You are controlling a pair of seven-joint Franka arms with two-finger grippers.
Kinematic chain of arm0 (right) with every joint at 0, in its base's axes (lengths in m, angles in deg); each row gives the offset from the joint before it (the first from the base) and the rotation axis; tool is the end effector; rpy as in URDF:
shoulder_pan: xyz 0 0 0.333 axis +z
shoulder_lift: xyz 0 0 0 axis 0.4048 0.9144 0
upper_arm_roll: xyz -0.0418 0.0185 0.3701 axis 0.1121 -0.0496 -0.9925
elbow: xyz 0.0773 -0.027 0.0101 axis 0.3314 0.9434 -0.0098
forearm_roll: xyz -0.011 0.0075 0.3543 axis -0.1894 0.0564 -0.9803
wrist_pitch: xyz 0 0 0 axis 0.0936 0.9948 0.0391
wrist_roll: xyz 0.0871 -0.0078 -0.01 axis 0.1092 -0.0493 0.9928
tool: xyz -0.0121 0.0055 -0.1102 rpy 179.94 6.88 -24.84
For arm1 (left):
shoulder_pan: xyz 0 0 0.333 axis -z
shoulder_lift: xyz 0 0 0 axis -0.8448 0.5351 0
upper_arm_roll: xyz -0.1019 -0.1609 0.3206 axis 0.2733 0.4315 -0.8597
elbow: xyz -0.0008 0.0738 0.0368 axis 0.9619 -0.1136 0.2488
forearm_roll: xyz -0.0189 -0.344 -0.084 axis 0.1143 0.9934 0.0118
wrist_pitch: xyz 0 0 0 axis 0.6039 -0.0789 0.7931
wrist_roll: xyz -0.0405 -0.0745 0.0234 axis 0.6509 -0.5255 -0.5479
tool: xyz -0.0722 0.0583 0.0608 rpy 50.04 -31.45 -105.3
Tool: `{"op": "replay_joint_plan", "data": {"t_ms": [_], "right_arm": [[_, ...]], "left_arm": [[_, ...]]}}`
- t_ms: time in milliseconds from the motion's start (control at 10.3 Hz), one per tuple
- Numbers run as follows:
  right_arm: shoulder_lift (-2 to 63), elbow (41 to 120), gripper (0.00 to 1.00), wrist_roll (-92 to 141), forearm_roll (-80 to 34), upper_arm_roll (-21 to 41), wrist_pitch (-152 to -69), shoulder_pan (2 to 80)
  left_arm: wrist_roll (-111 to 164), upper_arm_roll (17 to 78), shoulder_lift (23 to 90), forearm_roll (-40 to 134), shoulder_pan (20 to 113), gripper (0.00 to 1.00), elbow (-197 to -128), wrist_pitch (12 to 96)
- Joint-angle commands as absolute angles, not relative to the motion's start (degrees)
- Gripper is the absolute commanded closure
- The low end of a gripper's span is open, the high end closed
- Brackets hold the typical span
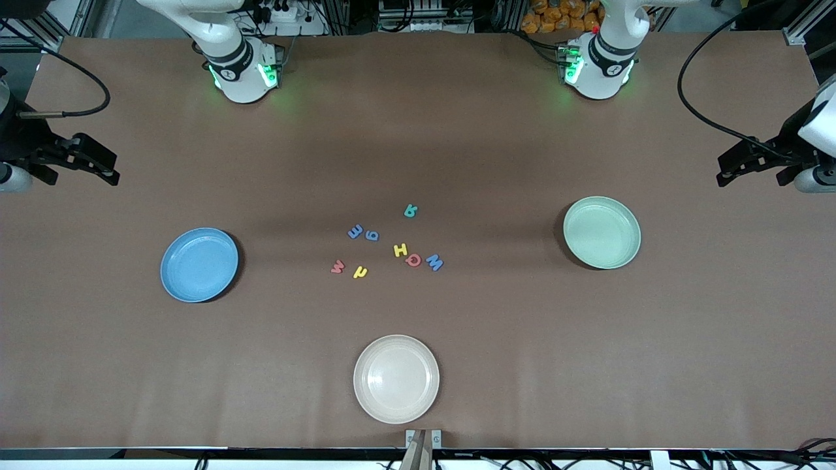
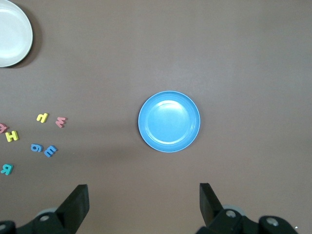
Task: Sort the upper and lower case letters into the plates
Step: 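Reach the left gripper toward the letters while the right gripper moves out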
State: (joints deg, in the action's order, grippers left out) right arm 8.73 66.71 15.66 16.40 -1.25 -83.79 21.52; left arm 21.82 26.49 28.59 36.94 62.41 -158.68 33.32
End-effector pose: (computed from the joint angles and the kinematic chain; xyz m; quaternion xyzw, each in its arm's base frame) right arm 0.5236 0.0262 0.6967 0.9997 -0.0050 0.0156 0.0162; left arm 0.5111 -0.0162 0.6652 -0.9996 0.0037 -0.0267 0.0081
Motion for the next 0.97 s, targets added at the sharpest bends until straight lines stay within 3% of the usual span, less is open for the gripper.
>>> {"op": "replay_joint_plan", "data": {"t_ms": [0, 483, 870], "right_arm": [[8.63, 65.8, 0.0, 16.16, 16.98, -1.42, -82.52, 21.33], [8.89, 66.76, 0.0, 16.16, 17.24, -1.42, -82.61, 21.07], [9.24, 66.94, 0.0, 16.16, 17.41, -1.33, -82.96, 20.81]], "left_arm": [[20.93, 26.16, 27.82, 35.62, 62.84, 0.0, -159.16, 33.78], [21.02, 26.24, 27.73, 36.14, 63.45, 0.0, -159.77, 33.43], [20.58, 27.21, 29.56, 35.97, 70.64, 0.0, -161.54, 33.43]]}}
